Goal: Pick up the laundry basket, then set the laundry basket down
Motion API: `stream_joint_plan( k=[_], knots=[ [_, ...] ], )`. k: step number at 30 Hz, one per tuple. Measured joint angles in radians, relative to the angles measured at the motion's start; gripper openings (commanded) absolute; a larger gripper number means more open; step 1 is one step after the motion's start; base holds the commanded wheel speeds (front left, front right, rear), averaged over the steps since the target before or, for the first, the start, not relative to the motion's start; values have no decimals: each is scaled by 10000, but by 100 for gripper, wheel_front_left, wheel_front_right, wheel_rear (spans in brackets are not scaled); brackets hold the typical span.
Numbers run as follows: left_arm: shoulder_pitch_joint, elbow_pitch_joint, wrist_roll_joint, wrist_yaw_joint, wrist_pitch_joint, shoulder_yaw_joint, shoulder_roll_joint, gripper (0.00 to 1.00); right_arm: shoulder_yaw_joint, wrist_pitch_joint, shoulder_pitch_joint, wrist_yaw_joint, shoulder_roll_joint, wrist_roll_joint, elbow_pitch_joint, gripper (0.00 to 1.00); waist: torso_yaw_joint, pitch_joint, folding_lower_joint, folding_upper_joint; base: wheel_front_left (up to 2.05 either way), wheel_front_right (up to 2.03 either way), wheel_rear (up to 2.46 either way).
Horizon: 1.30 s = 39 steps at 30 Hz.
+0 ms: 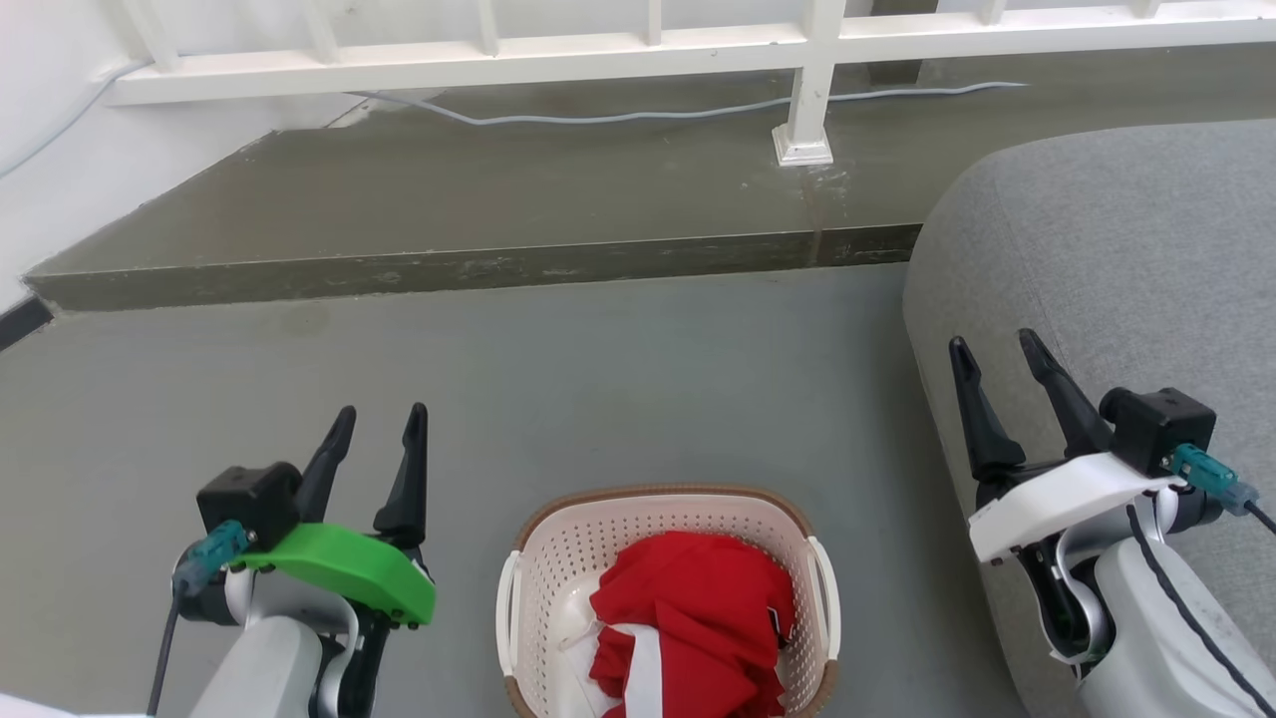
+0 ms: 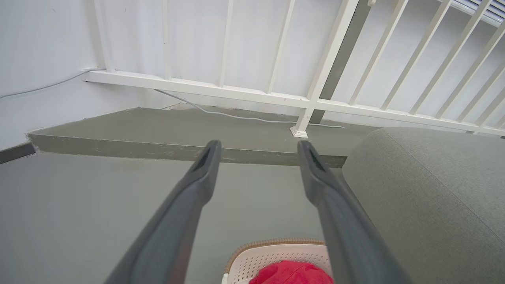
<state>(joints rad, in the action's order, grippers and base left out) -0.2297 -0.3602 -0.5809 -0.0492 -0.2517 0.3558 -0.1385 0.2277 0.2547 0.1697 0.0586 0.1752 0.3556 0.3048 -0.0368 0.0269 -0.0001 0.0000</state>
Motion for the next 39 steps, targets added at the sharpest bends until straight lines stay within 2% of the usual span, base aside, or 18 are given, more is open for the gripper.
stream_joint_plan(
  k=[12, 37, 38, 39],
  knots=[
    [508, 456, 516, -50, 0, -332, 291, 100, -232, 0, -341, 27, -169, -293, -244, 100, -53, -49, 0, 0, 0, 0, 0],
    [933, 665, 1028, -451, 0, -738, 598, 100, -596, 0, -568, 249, -476, -594, -384, 100, -58, -5, 1, 0, 0, 0, 0],
    [938, 606, 1026, -466, 4, -713, 606, 0, -591, 0, -572, 245, -489, -587, -328, 0, -58, -5, 0, 0, 0, 0, 0],
    [962, 485, 1026, -466, 17, -675, 621, 0, -583, 0, -616, 244, -518, -587, -230, 0, -58, -4, 0, 0, 0, 0, 0]
  ],
)
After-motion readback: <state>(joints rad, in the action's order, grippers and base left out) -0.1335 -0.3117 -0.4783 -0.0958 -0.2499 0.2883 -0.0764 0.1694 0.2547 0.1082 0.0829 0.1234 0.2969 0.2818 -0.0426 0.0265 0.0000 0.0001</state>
